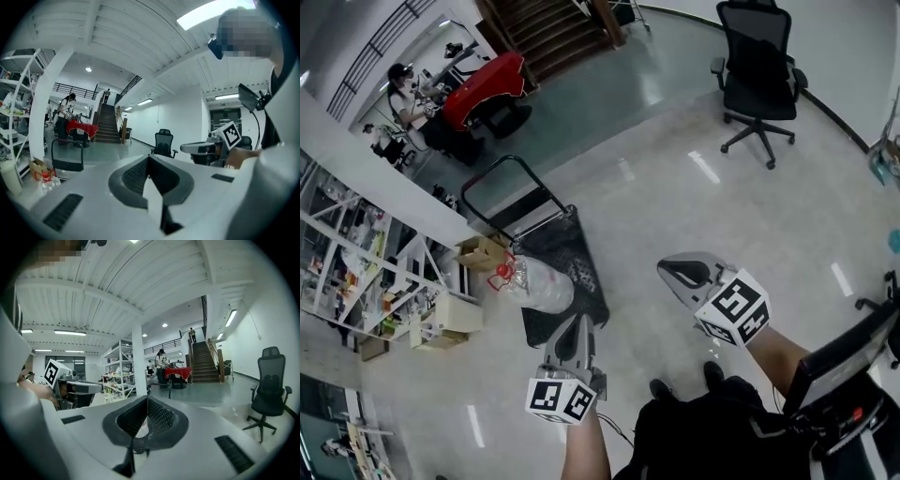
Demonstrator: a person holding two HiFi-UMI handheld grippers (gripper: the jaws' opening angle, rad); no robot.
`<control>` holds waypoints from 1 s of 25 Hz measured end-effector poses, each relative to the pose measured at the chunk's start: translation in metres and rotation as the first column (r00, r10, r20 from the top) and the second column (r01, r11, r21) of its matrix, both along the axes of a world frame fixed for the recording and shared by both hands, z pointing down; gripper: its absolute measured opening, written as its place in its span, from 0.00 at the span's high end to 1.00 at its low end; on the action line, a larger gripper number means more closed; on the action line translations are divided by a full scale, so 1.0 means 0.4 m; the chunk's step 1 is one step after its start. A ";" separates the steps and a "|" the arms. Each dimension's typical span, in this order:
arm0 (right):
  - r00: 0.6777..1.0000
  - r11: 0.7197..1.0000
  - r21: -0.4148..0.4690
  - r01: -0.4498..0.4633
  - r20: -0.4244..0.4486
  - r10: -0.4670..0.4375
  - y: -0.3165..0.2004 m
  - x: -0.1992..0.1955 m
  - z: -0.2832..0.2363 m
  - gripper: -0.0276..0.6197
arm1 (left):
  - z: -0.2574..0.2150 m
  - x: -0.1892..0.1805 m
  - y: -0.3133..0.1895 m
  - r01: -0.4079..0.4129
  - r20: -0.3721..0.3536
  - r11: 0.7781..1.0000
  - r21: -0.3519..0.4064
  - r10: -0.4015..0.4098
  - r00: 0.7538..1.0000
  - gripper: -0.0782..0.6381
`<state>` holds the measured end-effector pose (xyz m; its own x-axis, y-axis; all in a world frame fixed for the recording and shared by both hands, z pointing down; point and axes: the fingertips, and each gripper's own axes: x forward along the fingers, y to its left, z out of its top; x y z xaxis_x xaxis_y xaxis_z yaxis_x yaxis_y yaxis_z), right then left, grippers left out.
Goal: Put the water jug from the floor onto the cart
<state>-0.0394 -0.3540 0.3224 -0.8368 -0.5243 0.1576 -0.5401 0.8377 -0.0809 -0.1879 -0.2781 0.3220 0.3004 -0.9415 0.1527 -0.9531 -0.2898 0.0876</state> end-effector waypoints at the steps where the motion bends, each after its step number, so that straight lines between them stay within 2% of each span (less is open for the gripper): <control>1: 1.000 1.000 0.005 0.004 0.004 -0.004 0.020 -0.002 -0.008 0.95 | -0.001 -0.005 0.026 0.010 0.007 1.000 -0.002 -0.010 1.000 0.89; 5: 0.998 0.996 0.074 0.042 -0.054 -0.038 0.141 0.015 0.001 0.95 | 0.028 -0.001 0.154 0.046 0.030 0.999 0.003 -0.046 0.998 0.89; 7: 0.997 0.995 0.091 0.043 -0.062 -0.037 0.197 0.011 0.005 0.95 | 0.033 -0.011 0.220 0.056 0.015 0.998 0.010 -0.056 0.998 0.89; 11: 0.999 0.998 0.056 0.025 -0.038 -0.023 0.321 -0.060 0.012 0.95 | 0.061 -0.091 0.385 0.085 -0.036 0.996 0.018 -0.084 0.996 0.89; 14: 0.996 0.997 0.067 0.032 -0.083 -0.027 0.457 -0.104 0.053 0.95 | 0.128 -0.140 0.527 0.084 -0.051 0.996 -0.008 -0.084 0.995 0.89; 17: 0.992 0.998 0.033 0.046 -0.123 -0.042 0.609 -0.145 0.102 0.95 | 0.182 -0.187 0.666 0.083 -0.044 0.996 -0.037 -0.084 0.995 0.89; 20: 0.988 0.999 0.001 0.032 -0.152 -0.031 0.734 -0.193 0.126 0.95 | 0.221 -0.239 0.780 0.064 -0.077 0.996 -0.058 -0.069 0.995 0.89; 23: 0.984 0.999 0.008 0.036 -0.176 -0.034 0.857 -0.197 0.112 0.95 | 0.245 -0.250 0.870 0.047 -0.106 0.995 -0.090 -0.056 0.993 0.89; 25: 0.983 0.999 0.027 0.039 -0.180 -0.034 0.919 -0.158 0.088 0.95 | 0.236 -0.217 0.909 0.036 -0.111 0.996 -0.086 -0.046 0.993 0.89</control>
